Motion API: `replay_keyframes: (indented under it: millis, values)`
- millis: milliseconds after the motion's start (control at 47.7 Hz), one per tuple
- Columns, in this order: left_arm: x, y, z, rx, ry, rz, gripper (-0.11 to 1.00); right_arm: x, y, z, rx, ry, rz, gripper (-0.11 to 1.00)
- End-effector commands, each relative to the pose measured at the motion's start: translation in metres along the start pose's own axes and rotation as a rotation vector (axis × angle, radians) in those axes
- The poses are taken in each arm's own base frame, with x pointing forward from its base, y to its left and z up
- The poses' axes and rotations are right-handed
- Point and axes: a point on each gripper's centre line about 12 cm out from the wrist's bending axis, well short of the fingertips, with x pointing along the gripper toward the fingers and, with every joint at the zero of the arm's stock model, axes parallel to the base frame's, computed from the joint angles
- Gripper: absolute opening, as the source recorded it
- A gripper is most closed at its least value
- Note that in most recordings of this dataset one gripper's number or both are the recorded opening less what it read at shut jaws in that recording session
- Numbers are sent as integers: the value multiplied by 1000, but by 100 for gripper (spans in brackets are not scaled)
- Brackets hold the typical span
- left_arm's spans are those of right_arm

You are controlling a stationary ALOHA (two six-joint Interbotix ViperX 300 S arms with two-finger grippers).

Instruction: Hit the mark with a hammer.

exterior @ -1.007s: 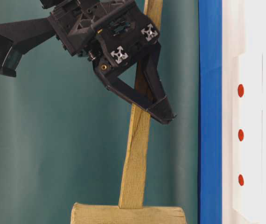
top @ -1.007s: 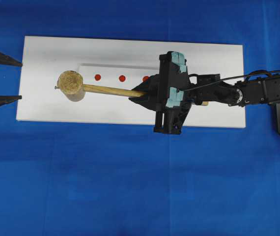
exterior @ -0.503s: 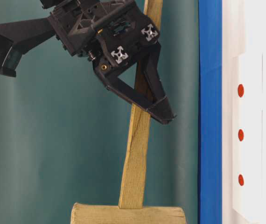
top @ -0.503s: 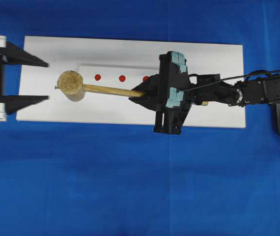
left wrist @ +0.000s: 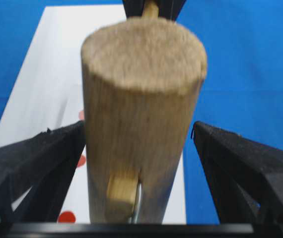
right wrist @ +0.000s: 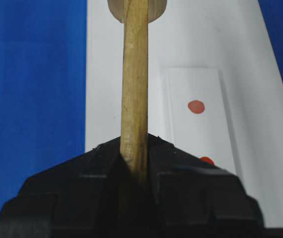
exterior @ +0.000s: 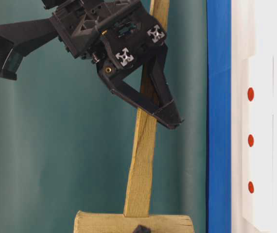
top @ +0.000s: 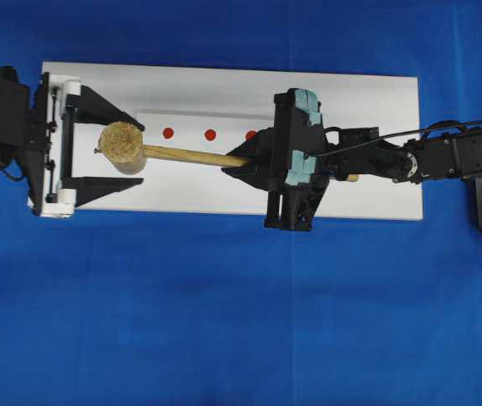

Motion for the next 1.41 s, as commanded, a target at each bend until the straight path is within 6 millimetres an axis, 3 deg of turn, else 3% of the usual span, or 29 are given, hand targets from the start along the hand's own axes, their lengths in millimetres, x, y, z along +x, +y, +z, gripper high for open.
replay_keyframes:
  millis: [0, 252, 419, 1049, 1154, 1384]
  values:
    - [5, 0, 12, 4, -31, 0, 92, -4, 2, 15, 0, -41, 3, 2]
    - [5, 0, 10, -1, -11, -1, 86, -4, 2, 15, 0, -41, 3, 2]
    - [5, 0, 10, -5, -11, -1, 46, -4, 2, 14, 0, -39, 7, 2]
    - [3, 0, 8, -7, -6, -2, 46, -3, 1, 12, 4, -31, 9, 2]
    - [3, 0, 8, -8, -8, -2, 46, -5, 0, 11, 9, -31, 4, 19]
    - [3, 0, 8, -10, -6, -2, 46, -21, -8, 3, 8, -45, -37, 86]
